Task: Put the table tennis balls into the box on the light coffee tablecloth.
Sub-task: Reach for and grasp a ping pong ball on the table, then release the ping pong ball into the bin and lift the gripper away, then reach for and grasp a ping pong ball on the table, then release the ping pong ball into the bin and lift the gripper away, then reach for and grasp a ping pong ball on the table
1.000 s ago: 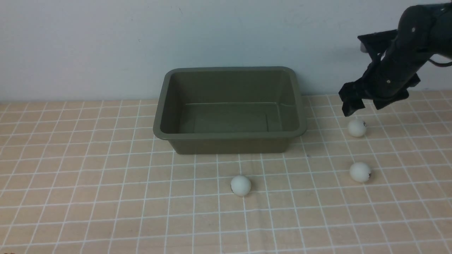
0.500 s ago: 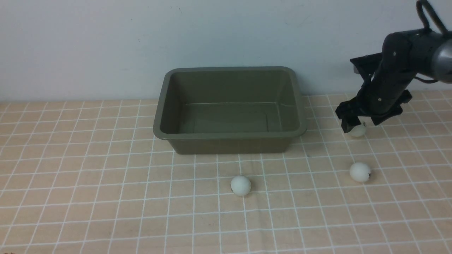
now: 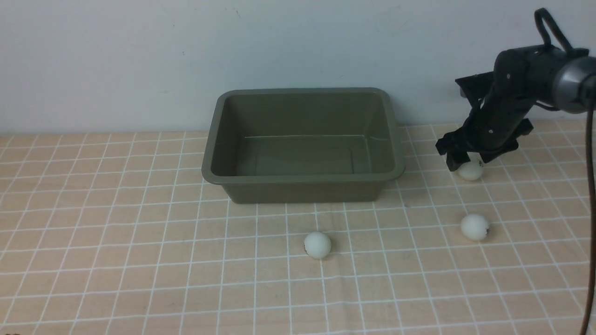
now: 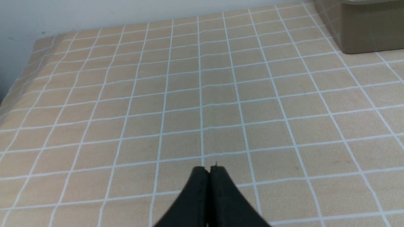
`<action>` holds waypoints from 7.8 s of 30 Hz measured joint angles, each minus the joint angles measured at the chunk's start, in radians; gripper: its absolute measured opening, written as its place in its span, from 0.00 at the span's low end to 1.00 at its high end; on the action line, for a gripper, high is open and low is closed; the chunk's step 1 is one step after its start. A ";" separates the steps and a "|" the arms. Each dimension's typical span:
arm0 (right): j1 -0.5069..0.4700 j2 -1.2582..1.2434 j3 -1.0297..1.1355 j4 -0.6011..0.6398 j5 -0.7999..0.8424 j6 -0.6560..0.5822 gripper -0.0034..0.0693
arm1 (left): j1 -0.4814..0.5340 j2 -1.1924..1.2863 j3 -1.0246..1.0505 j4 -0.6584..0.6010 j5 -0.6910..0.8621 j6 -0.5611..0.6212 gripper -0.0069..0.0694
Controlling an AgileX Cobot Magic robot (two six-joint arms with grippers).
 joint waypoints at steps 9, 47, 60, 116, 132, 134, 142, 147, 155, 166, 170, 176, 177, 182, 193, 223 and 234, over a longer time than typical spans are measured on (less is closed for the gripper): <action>0.000 0.029 -0.039 -0.002 0.055 0.001 0.55 | 0.000 0.000 0.000 0.000 0.000 0.000 0.00; 0.267 0.022 -0.369 0.400 0.270 -0.170 0.55 | 0.000 0.000 0.000 0.000 0.000 0.000 0.00; 0.317 0.075 -0.369 0.299 0.270 -0.177 0.75 | 0.000 0.000 0.000 0.000 0.000 0.000 0.00; 0.106 -0.388 0.627 -0.016 -0.176 0.004 0.77 | 0.000 0.000 0.000 0.000 0.000 0.000 0.00; 0.106 -0.327 0.613 -0.046 -0.171 0.054 0.57 | 0.000 0.000 0.000 0.000 0.000 0.000 0.00; 0.106 -0.327 0.605 -0.046 -0.158 0.054 0.55 | 0.000 0.000 0.000 0.000 0.000 0.000 0.00; 0.106 -0.326 0.407 -0.046 0.060 0.074 0.55 | 0.000 0.000 0.000 0.000 0.000 0.000 0.00; 0.107 -0.326 0.221 0.022 0.157 0.074 0.55 | 0.000 0.000 0.000 0.000 0.000 0.000 0.00; 0.200 -0.319 0.117 0.254 0.086 -0.087 0.55 | 0.000 0.000 0.000 0.000 0.000 0.000 0.00; 0.306 -0.215 0.110 0.255 -0.046 -0.140 0.65 | 0.000 0.000 0.000 0.000 0.000 0.000 0.00; 0.308 -0.183 0.082 0.250 -0.057 -0.149 0.77 | 0.000 0.000 0.000 0.000 0.000 0.000 0.00; 0.308 -0.181 -0.034 0.248 0.059 -0.148 0.79 | 0.000 0.000 0.000 0.000 0.000 0.000 0.00; 0.308 -0.181 -0.040 0.248 0.077 -0.147 0.79 | 0.000 0.000 0.000 0.000 0.000 0.000 0.00; 0.308 -0.181 -0.140 0.283 0.243 -0.094 0.79 | 0.000 0.000 0.000 0.000 0.000 0.000 0.00; 0.476 -0.182 -0.108 0.360 0.267 0.041 0.79 | 0.000 0.000 0.000 0.000 0.000 0.000 0.00; 0.637 -0.169 0.072 -0.065 0.262 0.204 0.79 | 0.000 0.000 0.000 0.000 0.000 0.000 0.00; 0.634 -0.134 0.072 -0.047 0.259 0.186 0.79 | 0.000 0.000 0.000 0.000 0.000 0.000 0.00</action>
